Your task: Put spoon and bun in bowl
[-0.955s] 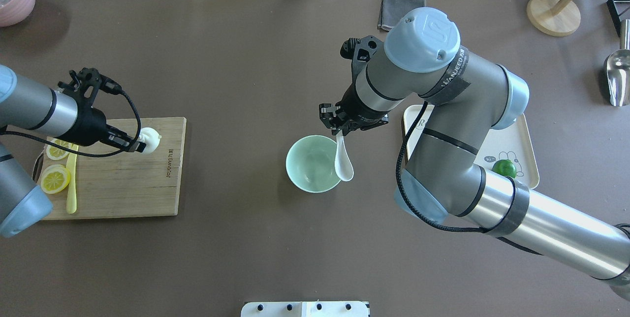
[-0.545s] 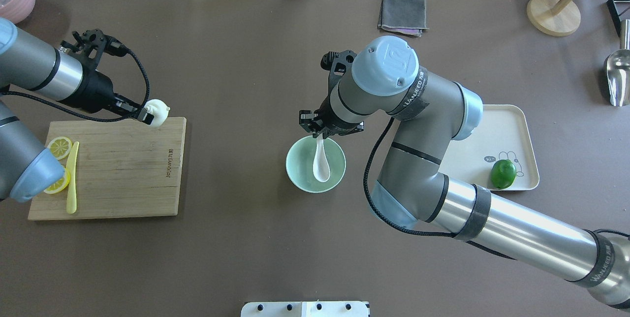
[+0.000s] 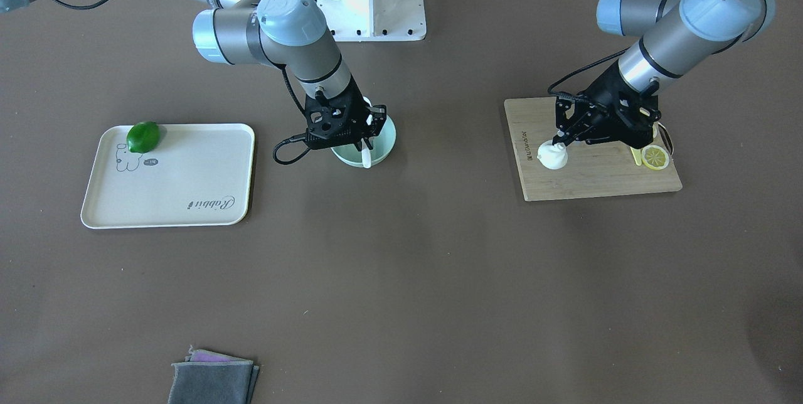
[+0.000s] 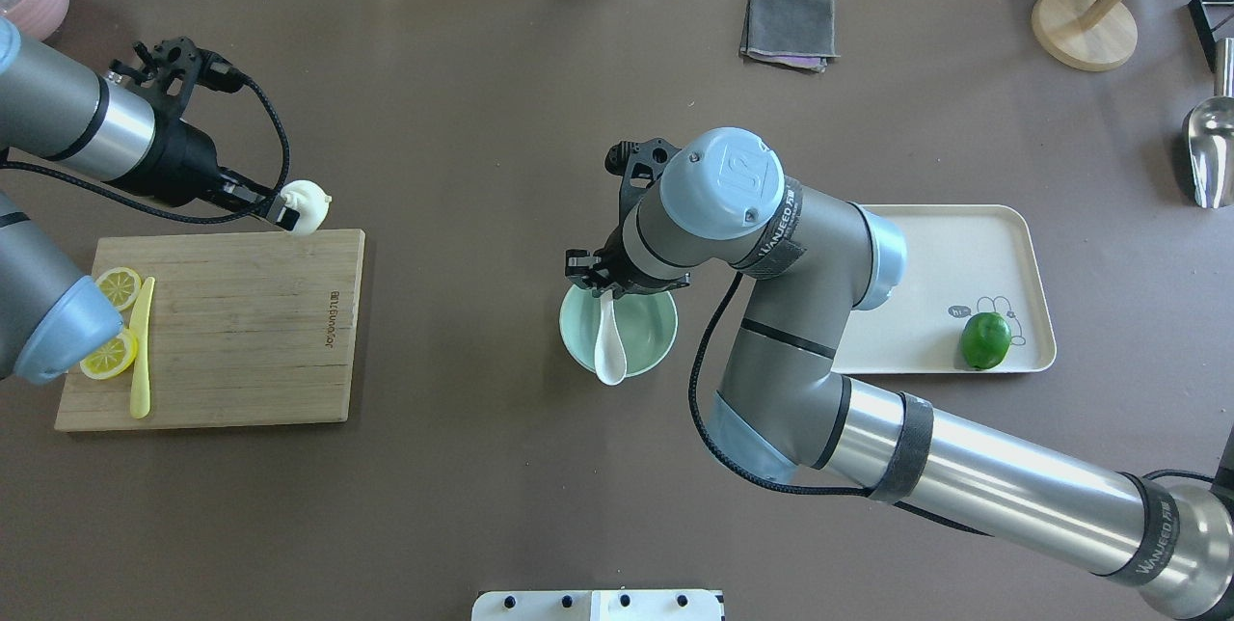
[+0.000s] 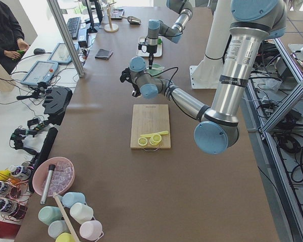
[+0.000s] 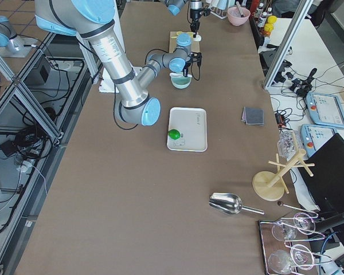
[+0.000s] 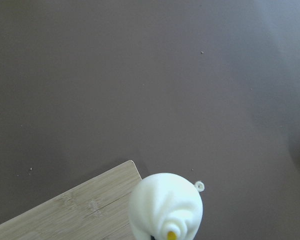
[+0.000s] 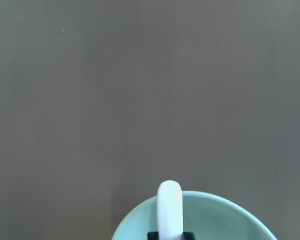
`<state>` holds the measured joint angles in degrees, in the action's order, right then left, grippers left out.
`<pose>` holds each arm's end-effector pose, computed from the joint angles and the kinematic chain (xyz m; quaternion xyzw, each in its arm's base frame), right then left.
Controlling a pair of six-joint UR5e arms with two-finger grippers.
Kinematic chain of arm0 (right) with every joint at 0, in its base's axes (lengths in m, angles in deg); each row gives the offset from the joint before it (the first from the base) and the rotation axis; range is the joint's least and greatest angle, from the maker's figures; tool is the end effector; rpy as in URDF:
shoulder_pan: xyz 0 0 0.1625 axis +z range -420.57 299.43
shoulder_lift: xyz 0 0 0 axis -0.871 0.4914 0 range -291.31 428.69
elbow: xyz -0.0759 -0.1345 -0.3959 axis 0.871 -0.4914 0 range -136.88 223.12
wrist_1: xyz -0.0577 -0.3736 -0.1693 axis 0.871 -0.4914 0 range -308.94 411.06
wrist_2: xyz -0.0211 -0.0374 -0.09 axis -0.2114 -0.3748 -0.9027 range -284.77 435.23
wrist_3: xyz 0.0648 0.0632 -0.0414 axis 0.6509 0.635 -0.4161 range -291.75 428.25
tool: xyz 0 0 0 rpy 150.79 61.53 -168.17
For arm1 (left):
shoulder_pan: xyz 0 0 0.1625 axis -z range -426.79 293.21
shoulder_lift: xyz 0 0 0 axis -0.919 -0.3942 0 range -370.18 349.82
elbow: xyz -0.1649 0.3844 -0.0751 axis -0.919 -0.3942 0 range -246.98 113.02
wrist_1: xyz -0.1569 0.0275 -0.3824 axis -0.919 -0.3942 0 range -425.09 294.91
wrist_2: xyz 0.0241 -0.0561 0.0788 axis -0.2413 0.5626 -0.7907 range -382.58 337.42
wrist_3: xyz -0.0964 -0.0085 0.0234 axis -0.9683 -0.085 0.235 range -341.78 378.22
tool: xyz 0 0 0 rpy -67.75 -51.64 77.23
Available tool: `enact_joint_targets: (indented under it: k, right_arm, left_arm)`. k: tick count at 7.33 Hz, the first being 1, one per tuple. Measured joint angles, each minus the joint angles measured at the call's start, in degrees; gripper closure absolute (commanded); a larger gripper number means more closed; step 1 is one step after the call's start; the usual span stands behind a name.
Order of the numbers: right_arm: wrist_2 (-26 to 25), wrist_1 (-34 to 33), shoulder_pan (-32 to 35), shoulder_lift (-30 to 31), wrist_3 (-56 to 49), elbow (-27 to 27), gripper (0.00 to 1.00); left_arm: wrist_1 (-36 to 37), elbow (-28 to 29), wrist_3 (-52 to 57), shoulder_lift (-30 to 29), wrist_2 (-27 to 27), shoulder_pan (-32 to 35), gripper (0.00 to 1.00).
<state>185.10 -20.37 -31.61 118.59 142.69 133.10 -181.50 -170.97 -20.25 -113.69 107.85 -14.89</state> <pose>-0.5692 -0.4287 0.1986 0.0436 -0.5035 0.0163 0.8627 0.2959 -0.4887 0.3587 0.1430 0.5053 0.1540 0.8370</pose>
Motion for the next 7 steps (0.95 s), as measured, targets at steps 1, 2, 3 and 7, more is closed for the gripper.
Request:
enact_joint_targets:
  k: [1, 2, 3, 7]
  right_arm:
    - [-0.06, -0.09, -0.17, 0.13, -0.04, 0.49, 0.0]
    - [0.19, -0.38, 0.36, 0.39, -0.25, 1.5, 0.0]
    - [1.48, -0.64, 2.08, 0.83, -0.76, 2.44, 0.0]
    - [15.58, -0.82, 15.52, 7.51, -10.78, 4.25, 0.0]
  left_arm:
    - [0.23, -0.21, -0.06, -0.07, -0.01, 0.01, 1.0]
    - [1.11, -0.37, -0.89, -0.94, -0.09, -0.09, 1.0]
    - [2.43, -0.3, -3.59, -3.38, -0.27, -0.49, 1.0]
    - [3.57, 0.33, -19.09, -14.58, -10.71, -13.76, 1.0]
